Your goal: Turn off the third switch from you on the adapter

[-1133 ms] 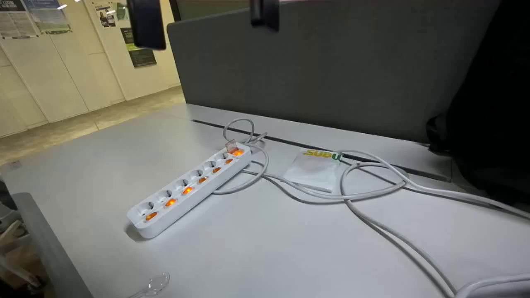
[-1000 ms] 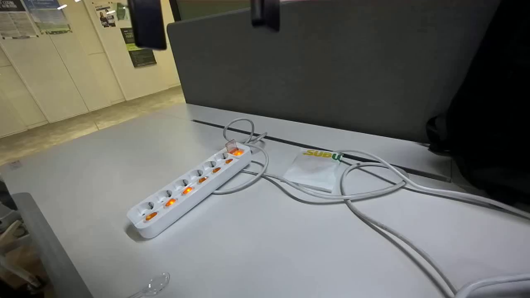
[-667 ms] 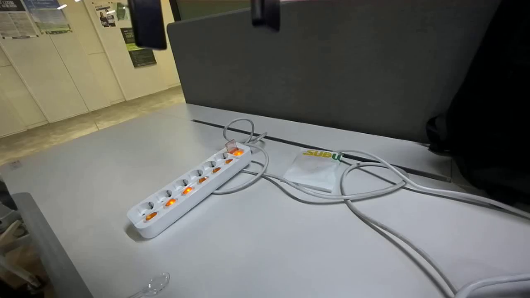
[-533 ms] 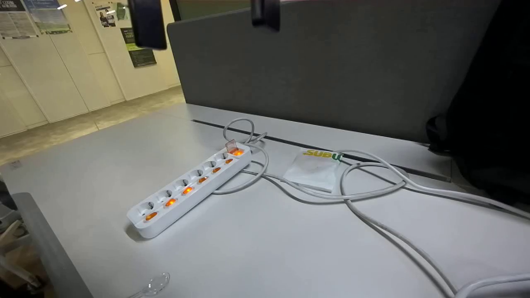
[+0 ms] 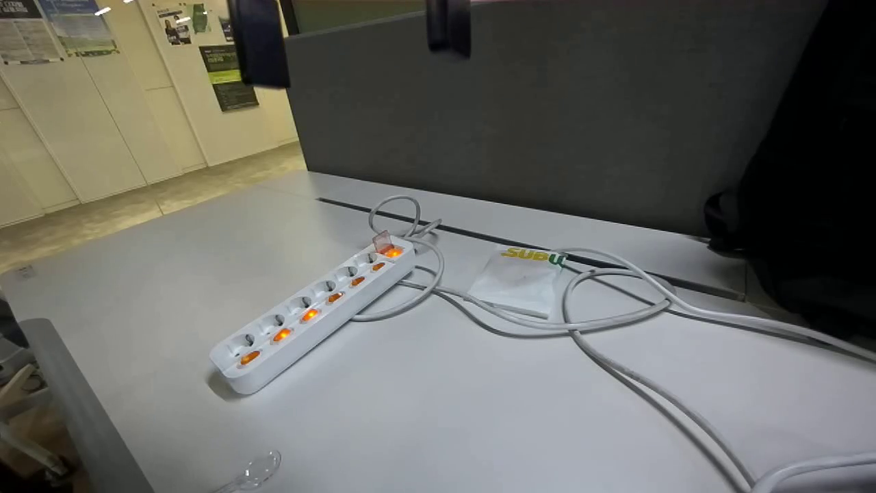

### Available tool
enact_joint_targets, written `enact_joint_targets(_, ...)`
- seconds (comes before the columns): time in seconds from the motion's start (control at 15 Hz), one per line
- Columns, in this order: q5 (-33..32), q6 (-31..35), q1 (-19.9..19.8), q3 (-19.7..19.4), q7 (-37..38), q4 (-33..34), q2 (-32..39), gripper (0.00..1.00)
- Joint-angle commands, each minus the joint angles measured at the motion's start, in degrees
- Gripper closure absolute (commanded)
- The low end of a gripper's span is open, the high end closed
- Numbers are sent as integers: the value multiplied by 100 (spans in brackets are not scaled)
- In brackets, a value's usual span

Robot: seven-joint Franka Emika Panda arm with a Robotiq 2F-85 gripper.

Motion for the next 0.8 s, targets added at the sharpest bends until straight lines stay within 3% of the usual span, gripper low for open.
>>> enact_joint_targets(0.0, -282, 328, 23, 262, 503, 114, 425, 0)
enact_joint_targets(0.27, -569, 845, 150, 583, 879, 164, 1061, 0)
enact_joint_targets(0.33, -615, 1013, 186, 653, 951, 149, 1207, 25)
enact_joint_targets(0.4, -600, 1269, 243, 727, 973, 106, 1390, 26)
enact_joint_targets(0.73, -116, 1871, 432, 1042, 644, -87, 1999, 62)
